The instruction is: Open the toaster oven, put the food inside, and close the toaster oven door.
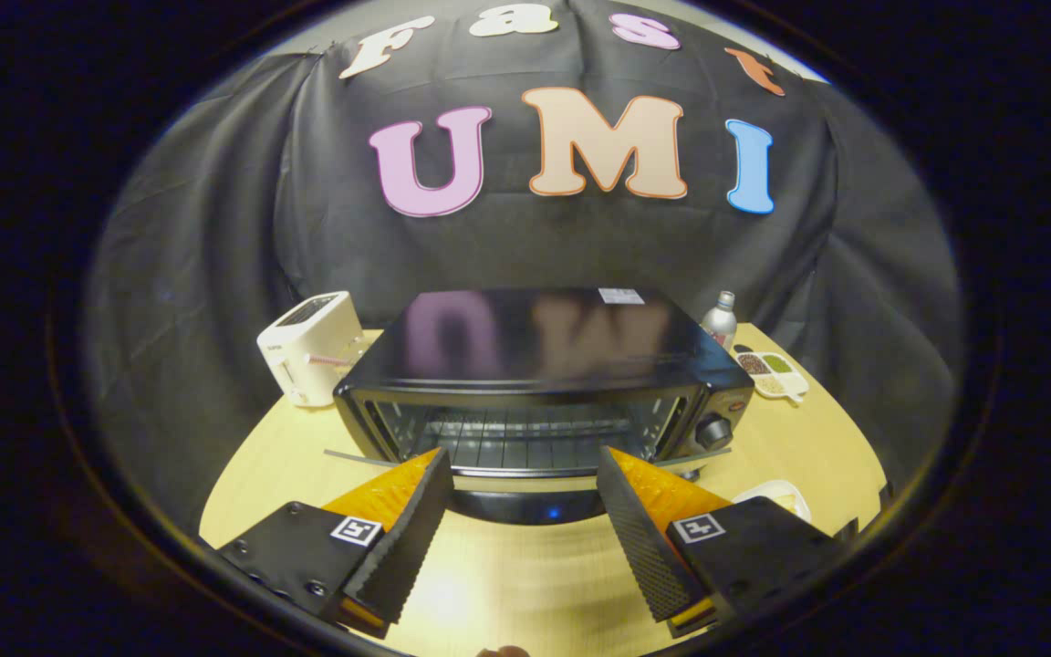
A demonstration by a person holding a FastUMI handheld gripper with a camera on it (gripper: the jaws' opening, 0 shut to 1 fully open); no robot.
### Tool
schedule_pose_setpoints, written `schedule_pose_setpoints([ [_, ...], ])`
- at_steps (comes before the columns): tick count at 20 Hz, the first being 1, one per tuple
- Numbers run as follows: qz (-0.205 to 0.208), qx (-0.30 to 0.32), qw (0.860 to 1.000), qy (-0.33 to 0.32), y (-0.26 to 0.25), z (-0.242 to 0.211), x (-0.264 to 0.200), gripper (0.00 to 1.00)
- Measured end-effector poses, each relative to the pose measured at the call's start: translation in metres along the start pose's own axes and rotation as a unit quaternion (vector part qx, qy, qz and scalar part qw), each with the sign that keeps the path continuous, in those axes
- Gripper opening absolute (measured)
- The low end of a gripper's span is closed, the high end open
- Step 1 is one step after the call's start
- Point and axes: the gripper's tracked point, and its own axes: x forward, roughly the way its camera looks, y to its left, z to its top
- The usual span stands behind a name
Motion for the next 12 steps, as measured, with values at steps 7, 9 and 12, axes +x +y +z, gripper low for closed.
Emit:
schedule_pose_setpoints([
  [7,0.001,-0.009,0.999,0.031,-0.004,-0.035,-0.019,0.99],
  [9,0.001,-0.014,0.999,0.044,-0.005,-0.048,-0.024,0.99],
  [12,0.002,-0.02,0.998,0.066,-0.006,-0.068,-0.031,0.98],
])
